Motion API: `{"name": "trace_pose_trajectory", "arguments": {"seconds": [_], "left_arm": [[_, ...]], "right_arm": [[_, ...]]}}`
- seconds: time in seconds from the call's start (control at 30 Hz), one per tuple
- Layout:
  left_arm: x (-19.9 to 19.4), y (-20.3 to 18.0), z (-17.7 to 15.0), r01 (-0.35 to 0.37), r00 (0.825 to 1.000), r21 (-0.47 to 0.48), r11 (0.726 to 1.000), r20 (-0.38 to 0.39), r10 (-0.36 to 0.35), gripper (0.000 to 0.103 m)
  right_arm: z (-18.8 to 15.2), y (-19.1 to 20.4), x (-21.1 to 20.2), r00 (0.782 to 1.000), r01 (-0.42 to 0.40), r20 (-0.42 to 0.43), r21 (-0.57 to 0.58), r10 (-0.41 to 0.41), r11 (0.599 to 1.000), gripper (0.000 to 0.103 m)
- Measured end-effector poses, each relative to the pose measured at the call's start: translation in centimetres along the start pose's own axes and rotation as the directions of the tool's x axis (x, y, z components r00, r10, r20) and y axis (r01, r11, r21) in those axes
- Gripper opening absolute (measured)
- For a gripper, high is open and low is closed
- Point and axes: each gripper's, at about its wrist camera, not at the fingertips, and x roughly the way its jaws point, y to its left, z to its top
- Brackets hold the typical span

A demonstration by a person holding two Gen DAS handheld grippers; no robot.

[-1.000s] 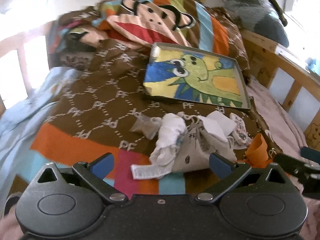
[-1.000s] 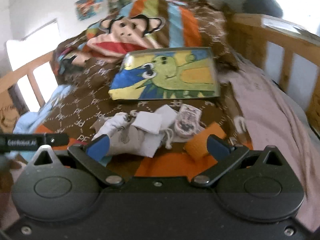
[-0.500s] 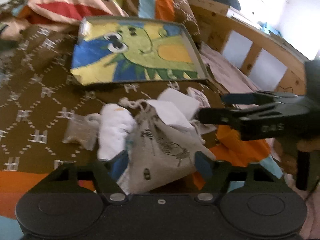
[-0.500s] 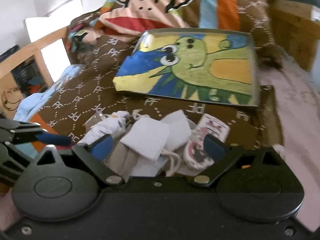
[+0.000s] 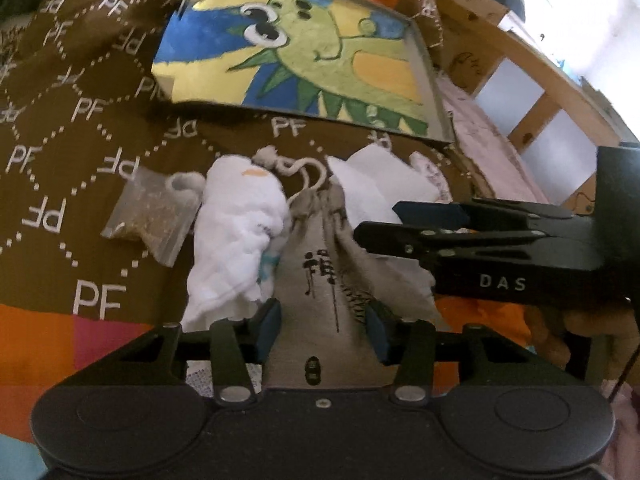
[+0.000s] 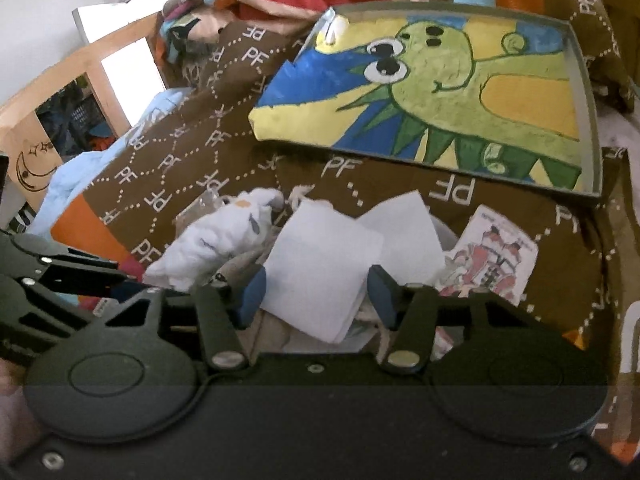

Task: Organize soft objects
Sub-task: 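Lower the left gripper onto the grey drawstring pouch and close it, then carry the grey pouch with the left gripper into the dinosaur tray and release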

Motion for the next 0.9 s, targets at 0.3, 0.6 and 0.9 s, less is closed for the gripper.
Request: {"name": "trace_pose_trajectory", "arguments": {"seconds": [0.3, 0.6, 0.9], "left_arm": [[-0.2, -0.2, 0.0, -0.012, 1.000, -0.017, 1.000, 0.016, 0.013, 0.005], [-2.0, -1.4, -0.8, 0.009, 0.996, -0.007, 1.000, 0.085, -0.009, 0.000], [-7.0, -3.4, -1.5, -0.029, 0.969, 0.035, 0.999, 0.245, 0.019, 0.000]], "right_arm": [[-0.5, 0.2, -0.1, 0.999, -0.029, 0.037, 0.000, 0.029, 1.000, 0.007], [0.1, -1.4, -3.8, 0.984, -0.041, 0.176, 0.060, 0.030, 0.997, 0.003], [0.9, -3.5, -7.6, 0.946, -0.045, 0.324, 0.109, 0.008, 0.993, 0.003]]}}
